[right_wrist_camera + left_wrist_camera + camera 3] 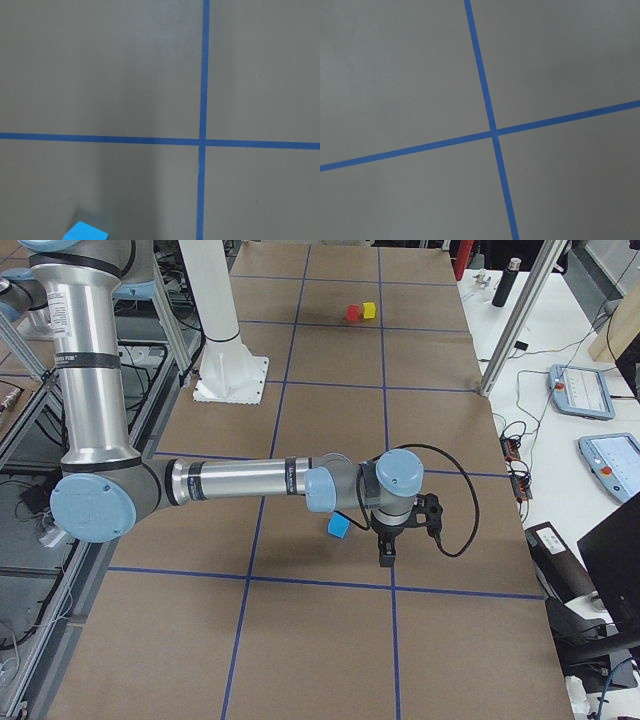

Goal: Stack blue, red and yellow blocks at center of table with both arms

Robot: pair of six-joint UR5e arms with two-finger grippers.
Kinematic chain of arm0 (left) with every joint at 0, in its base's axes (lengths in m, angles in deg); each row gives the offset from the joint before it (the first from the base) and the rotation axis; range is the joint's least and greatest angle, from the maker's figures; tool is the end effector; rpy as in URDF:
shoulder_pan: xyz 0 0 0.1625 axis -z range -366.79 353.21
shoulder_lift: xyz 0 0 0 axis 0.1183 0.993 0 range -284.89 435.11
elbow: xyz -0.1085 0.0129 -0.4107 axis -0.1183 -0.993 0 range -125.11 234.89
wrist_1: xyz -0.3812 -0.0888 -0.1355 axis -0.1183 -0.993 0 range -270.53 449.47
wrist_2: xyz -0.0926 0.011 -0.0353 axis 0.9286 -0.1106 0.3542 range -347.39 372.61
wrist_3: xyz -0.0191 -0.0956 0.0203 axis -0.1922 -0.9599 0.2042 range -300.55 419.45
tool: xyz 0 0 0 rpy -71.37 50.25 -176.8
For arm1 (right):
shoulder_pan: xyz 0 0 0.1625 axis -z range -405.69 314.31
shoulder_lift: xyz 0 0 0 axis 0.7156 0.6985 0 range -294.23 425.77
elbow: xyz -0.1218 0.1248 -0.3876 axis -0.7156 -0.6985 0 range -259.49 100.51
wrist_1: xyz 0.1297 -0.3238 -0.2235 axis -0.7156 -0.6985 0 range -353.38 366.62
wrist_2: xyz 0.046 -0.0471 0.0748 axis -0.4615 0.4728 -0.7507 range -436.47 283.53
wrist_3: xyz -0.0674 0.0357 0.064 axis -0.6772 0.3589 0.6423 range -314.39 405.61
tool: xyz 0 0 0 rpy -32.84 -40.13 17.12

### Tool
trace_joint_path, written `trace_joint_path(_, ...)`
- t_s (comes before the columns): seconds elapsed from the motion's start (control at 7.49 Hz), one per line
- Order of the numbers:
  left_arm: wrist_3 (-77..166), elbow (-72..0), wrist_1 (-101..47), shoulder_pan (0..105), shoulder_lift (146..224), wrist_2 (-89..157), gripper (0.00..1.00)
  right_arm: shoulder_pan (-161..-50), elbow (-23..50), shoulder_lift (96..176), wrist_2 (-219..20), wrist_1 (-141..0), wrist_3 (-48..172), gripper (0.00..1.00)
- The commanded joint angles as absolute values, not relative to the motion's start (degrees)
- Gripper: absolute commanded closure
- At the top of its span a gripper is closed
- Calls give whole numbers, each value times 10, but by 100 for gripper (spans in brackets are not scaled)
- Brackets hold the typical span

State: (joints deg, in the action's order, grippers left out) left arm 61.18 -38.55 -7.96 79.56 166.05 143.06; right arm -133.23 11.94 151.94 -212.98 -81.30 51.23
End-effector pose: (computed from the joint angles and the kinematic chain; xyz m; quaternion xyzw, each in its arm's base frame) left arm -0.0360 -0.5145 0.6111 0.0909 0.3455 0.0792 0.9307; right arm 0.0384 -0.5288 0.6058 0.0310 -0.3971 0.0000 0.9172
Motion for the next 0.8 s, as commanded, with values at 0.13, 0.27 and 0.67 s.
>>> trace_joint_path(0.13, 609, -394, -84, 793, 1662, 1430, 0, -1331, 131, 1521, -2130, -811, 511, 0)
trace_joint_path(0.27, 610, -397, -84, 793, 1666, 1429, 0, -1331, 141, 1513, -2135, -813, 511, 0)
trace_joint_path(0.67, 609, -412, -84, 793, 1675, 1433, 0, -1268, 158, 1501, -2133, -802, 535, 0)
